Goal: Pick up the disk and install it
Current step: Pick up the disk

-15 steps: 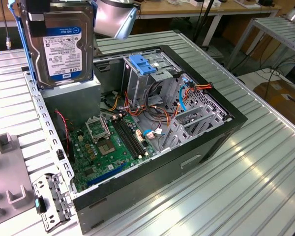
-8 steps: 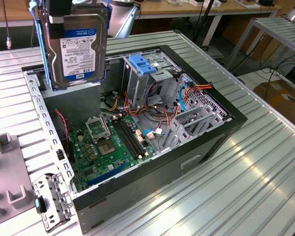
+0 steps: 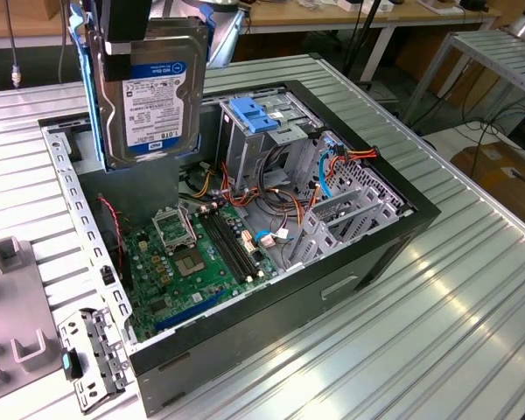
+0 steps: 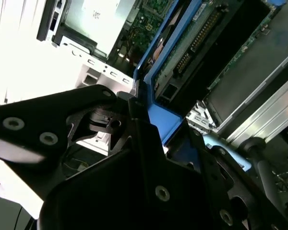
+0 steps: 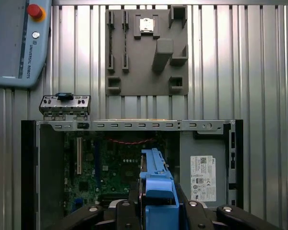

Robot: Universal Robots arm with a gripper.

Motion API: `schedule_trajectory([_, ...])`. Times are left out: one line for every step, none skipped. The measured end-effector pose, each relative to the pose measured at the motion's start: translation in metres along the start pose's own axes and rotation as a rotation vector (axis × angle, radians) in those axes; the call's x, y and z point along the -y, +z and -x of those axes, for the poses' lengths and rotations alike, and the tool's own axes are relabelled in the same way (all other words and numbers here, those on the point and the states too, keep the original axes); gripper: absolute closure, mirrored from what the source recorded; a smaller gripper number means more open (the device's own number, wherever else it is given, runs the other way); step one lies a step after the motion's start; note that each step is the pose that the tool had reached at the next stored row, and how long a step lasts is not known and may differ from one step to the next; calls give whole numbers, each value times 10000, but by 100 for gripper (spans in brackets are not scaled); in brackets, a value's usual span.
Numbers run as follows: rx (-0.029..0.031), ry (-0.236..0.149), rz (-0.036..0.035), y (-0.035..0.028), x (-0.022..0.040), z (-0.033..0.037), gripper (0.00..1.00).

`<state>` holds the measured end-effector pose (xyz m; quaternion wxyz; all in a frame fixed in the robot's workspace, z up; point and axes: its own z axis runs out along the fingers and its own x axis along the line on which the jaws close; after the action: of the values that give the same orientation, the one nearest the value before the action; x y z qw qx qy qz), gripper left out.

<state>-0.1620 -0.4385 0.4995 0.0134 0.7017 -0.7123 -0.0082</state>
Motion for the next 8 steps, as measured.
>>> schedule_trajectory([1,1,0,3,35,0,63])
schedule_trajectory([1,0,0,6,101,1,63])
schedule_trajectory([1,1,0,9,187,3,63])
schedule_trajectory([1,1,0,11,229,3,63])
schedule_trajectory([0,-1,0,13,277,4,63])
schedule_trajectory([1,-1,0,15,333,5,63])
schedule_trajectory([1,1,0,17,378,5,63])
schedule_trajectory([2,0,-1,20,443,6,63])
